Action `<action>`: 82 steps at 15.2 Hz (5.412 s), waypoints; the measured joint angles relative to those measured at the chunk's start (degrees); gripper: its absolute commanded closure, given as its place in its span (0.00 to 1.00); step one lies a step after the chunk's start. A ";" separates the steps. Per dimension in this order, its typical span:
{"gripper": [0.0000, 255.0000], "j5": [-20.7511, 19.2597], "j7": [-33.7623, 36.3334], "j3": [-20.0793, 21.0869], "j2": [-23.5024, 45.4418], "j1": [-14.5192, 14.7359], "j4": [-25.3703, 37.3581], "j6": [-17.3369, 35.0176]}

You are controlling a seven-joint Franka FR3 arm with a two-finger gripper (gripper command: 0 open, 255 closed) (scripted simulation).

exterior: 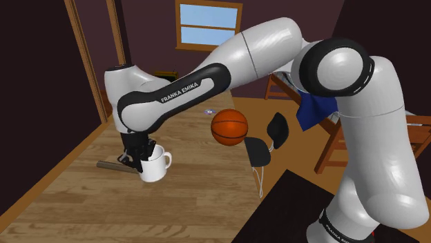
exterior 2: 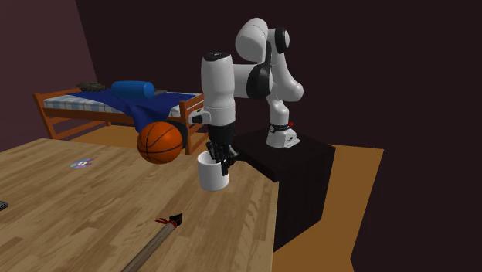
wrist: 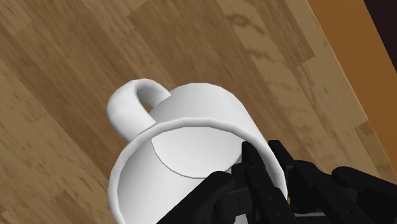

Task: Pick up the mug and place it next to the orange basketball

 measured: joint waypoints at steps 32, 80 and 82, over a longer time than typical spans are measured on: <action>1.00 5.32 -6.98 0.54 -13.35 -5.36 1.73 -14.17; 1.00 11.08 -43.91 -16.35 -33.62 -24.74 -40.22 8.64; 1.00 11.01 -43.75 -16.28 -32.86 -24.68 -40.93 10.11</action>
